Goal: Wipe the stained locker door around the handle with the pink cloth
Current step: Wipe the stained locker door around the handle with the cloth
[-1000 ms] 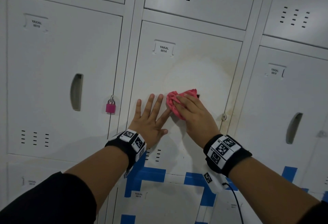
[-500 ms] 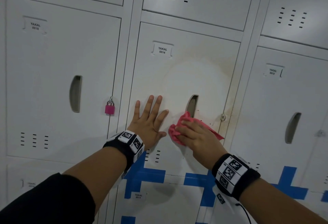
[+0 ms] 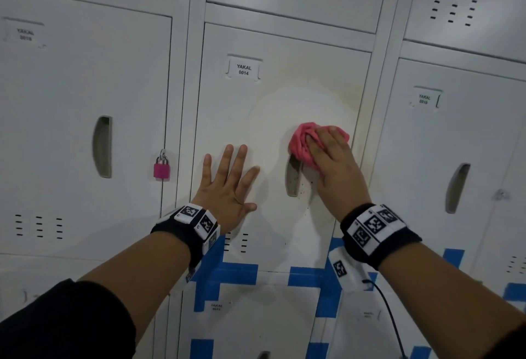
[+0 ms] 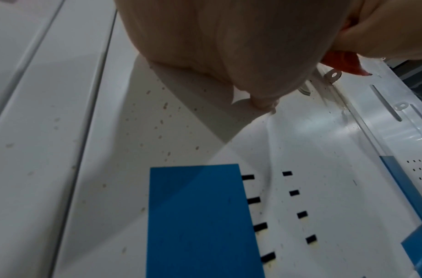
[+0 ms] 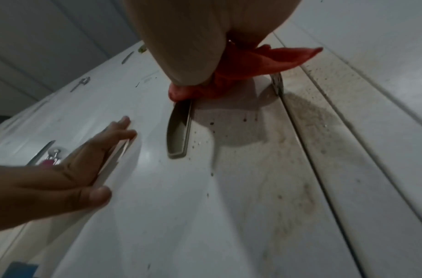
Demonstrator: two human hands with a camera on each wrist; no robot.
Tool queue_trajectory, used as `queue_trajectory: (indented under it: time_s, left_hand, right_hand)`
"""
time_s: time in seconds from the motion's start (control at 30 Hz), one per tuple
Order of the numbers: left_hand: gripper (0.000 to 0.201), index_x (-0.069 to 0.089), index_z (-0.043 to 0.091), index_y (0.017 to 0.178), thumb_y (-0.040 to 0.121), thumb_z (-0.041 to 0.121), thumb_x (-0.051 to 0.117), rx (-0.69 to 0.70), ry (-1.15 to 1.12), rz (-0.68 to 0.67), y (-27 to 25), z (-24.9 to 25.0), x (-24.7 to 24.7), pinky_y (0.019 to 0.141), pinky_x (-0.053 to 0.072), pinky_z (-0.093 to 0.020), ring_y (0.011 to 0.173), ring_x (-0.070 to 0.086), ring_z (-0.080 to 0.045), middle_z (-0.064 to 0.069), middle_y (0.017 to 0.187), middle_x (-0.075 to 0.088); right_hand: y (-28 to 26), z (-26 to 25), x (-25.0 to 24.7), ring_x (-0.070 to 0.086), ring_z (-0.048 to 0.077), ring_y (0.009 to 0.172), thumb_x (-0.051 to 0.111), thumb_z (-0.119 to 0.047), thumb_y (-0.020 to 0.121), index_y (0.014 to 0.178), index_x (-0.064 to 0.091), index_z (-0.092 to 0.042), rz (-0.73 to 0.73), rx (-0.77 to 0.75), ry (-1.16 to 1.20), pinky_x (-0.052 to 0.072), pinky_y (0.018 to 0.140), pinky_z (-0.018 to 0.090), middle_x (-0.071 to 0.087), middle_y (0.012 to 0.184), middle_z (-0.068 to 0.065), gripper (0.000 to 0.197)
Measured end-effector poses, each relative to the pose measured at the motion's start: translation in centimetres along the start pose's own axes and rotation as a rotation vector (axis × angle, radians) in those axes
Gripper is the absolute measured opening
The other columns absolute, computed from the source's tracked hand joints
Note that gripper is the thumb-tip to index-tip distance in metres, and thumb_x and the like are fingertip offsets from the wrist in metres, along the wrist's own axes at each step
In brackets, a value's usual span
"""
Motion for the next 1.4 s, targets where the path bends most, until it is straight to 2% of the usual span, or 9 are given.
queue_trajectory:
  time_s: [0.1,0.27,0.53,0.63,0.7,0.8,0.9,1.03,1.4]
  left_hand:
    - [0.082,-0.009,0.018,0.153,0.090,0.062,0.021,-0.004,0.010,-0.010,0.0,0.0,0.0,0.112,-0.017,-0.063,0.145,-0.016,-0.041,-0.017,0.158,-0.024]
    - [0.082,-0.007,0.017,0.153,0.090,0.062,0.021,-0.005,0.015,-0.028,0.1,0.1,0.0,0.111,-0.017,-0.063,0.145,-0.015,-0.042,-0.018,0.159,-0.021]
    - [0.083,-0.008,0.019,0.153,0.089,0.061,0.022,-0.013,0.011,-0.046,0.2,0.1,0.0,0.113,-0.010,-0.064,0.146,-0.014,-0.042,-0.019,0.159,-0.012]
    - [0.082,-0.017,0.021,0.151,0.089,0.062,0.018,-0.018,0.017,-0.046,0.1,0.1,0.0,0.112,-0.014,-0.063,0.145,-0.020,-0.040,-0.017,0.158,-0.020]
    - [0.082,-0.022,0.021,0.150,0.088,0.062,0.015,-0.021,0.024,-0.051,0.0,0.1,0.0,0.111,-0.017,-0.063,0.144,-0.024,-0.039,-0.016,0.156,-0.026]
    - [0.082,-0.021,0.021,0.150,0.088,0.063,0.014,-0.020,0.015,-0.051,0.1,0.1,0.1,0.112,-0.017,-0.063,0.143,-0.026,-0.038,-0.016,0.156,-0.027]
    - [0.082,-0.018,0.021,0.151,0.089,0.062,0.017,-0.014,0.012,-0.044,0.1,0.1,0.2,0.112,-0.015,-0.063,0.144,-0.024,-0.039,-0.016,0.157,-0.025]
    - [0.082,-0.014,0.020,0.152,0.089,0.062,0.020,-0.005,0.003,-0.030,0.1,0.2,0.1,0.112,-0.012,-0.064,0.145,-0.021,-0.039,-0.014,0.157,-0.029]
    - [0.083,-0.018,0.022,0.151,0.088,0.062,0.018,-0.005,-0.004,-0.050,0.2,0.1,0.0,0.111,-0.019,-0.061,0.143,-0.027,-0.037,-0.011,0.154,-0.037]
  right_hand:
    - [-1.9,-0.6,0.7,0.035,0.038,0.139,0.045,-0.015,0.091,0.137,0.053,-0.007,0.019,-0.013,-0.031,0.032,0.109,0.046,0.046,0.146,0.015,0.047]
    - [-5.7,-0.9,2.7,0.038,0.037,0.137,0.072,0.004,0.078,0.135,0.054,-0.008,0.005,-0.031,-0.065,0.034,0.106,0.046,0.048,0.144,0.013,0.061]
    - [-6.6,-1.2,1.6,0.044,0.029,0.131,0.065,0.008,0.081,0.136,0.054,-0.010,-0.010,0.047,0.147,0.045,0.105,0.045,0.052,0.138,0.009,0.058]
    - [-4.1,-0.7,-1.5,0.042,0.025,0.130,0.054,0.004,0.088,0.140,0.048,-0.009,0.118,0.078,0.185,0.037,0.111,0.036,0.049,0.140,0.010,0.054]
    - [-2.5,0.7,-2.4,0.040,0.027,0.132,0.052,0.008,0.087,0.141,0.047,-0.009,0.165,0.117,0.173,0.033,0.114,0.039,0.047,0.142,0.012,0.057]
    - [-1.7,2.4,-0.7,0.034,0.031,0.138,0.054,0.014,0.084,0.143,0.044,-0.010,0.094,0.147,0.130,0.028,0.117,0.045,0.042,0.147,0.012,0.065]
    - [-2.6,2.3,0.5,0.029,0.031,0.142,0.057,0.014,0.082,0.145,0.043,-0.010,0.078,0.119,0.068,0.019,0.118,0.036,0.040,0.150,0.010,0.068]
    - [-4.4,1.2,0.9,0.030,0.035,0.142,0.060,0.015,0.079,0.144,0.043,-0.008,0.102,0.108,0.037,0.024,0.115,0.043,0.040,0.150,0.013,0.071]
    - [-8.7,-0.4,3.6,0.032,0.035,0.141,0.069,0.011,0.077,0.140,0.048,-0.008,0.007,0.126,0.019,0.025,0.110,0.044,0.043,0.149,0.012,0.070]
Point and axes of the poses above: each hand's wrist, its own y-axis towards the middle knuckle, its own x-axis out of the palm, z = x × y, the point moved 10 cm from there along y, towards the middle knuckle
